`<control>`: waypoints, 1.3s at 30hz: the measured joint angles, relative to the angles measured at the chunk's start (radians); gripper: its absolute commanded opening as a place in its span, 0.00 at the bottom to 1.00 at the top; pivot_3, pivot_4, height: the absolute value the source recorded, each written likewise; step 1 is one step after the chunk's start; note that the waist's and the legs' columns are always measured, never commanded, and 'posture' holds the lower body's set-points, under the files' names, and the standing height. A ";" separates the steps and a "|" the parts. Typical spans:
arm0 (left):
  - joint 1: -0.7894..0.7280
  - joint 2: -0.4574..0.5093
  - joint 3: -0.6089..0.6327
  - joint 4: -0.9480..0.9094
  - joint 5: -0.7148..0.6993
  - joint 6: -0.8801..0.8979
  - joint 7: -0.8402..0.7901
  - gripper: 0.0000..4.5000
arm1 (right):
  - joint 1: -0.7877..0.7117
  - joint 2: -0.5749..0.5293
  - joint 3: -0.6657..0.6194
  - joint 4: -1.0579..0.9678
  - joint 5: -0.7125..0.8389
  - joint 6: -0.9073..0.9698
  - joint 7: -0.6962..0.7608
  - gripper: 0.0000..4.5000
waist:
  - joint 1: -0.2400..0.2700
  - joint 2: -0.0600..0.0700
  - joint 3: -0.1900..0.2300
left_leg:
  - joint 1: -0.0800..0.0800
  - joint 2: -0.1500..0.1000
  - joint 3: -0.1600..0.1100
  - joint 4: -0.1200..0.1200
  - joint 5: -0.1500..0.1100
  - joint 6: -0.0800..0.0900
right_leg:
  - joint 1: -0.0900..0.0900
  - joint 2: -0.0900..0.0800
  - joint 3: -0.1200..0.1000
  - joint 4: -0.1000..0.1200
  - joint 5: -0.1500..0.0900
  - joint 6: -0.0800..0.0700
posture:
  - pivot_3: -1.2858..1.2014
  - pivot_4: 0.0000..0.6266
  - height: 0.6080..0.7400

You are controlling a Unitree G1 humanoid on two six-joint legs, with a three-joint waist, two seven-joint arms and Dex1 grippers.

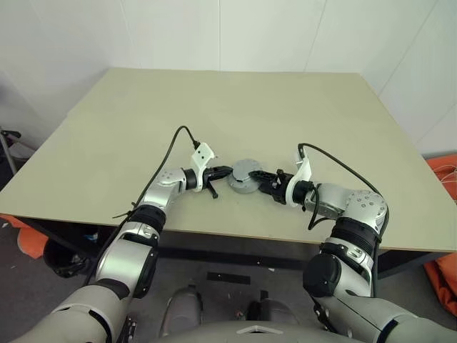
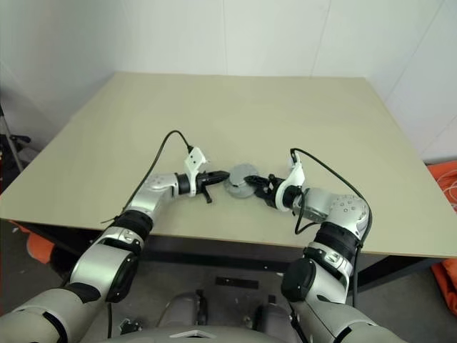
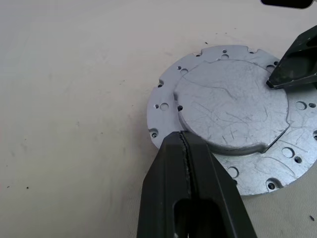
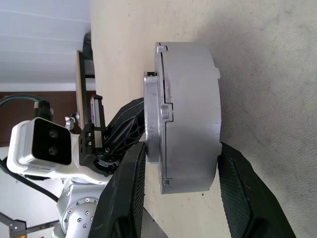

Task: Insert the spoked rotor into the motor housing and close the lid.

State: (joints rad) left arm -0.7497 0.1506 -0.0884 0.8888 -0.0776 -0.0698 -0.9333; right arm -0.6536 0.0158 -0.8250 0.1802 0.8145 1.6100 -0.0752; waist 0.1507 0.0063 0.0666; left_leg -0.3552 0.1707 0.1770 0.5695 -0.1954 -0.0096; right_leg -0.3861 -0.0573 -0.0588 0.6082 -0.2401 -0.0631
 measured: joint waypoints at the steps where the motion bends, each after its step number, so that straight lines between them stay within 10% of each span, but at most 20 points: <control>1: 0.000 0.000 0.001 0.000 0.001 0.000 0.000 0.00 | 0.000 0.002 -0.001 -0.001 0.004 0.000 -0.006 0.45 | 0.000 0.000 0.000 | 0.000 0.000 0.000 0.000 0.000 0.000 | 0.000 0.000 0.000 0.000 0.000 0.000 | 0.52 0.00 1.00; 39: 0.117 -0.009 0.104 -0.351 -0.198 0.185 0.021 0.00 | 0.003 -0.010 -0.053 0.008 0.007 -0.016 0.030 0.45 | 0.001 0.001 0.000 | -0.012 0.000 -0.001 0.003 0.000 0.000 | -0.009 -0.001 -0.003 0.003 0.002 0.002 | 0.52 0.00 1.00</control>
State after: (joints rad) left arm -0.6324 0.1421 0.0157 0.5381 -0.2761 0.1148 -0.9125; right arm -0.6509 0.0056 -0.8782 0.1882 0.8215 1.5942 -0.0453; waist 0.1521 0.0069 0.0664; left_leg -0.3672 0.1709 0.1756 0.5722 -0.1953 -0.0094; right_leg -0.3948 -0.0578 -0.0621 0.6116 -0.2384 -0.0615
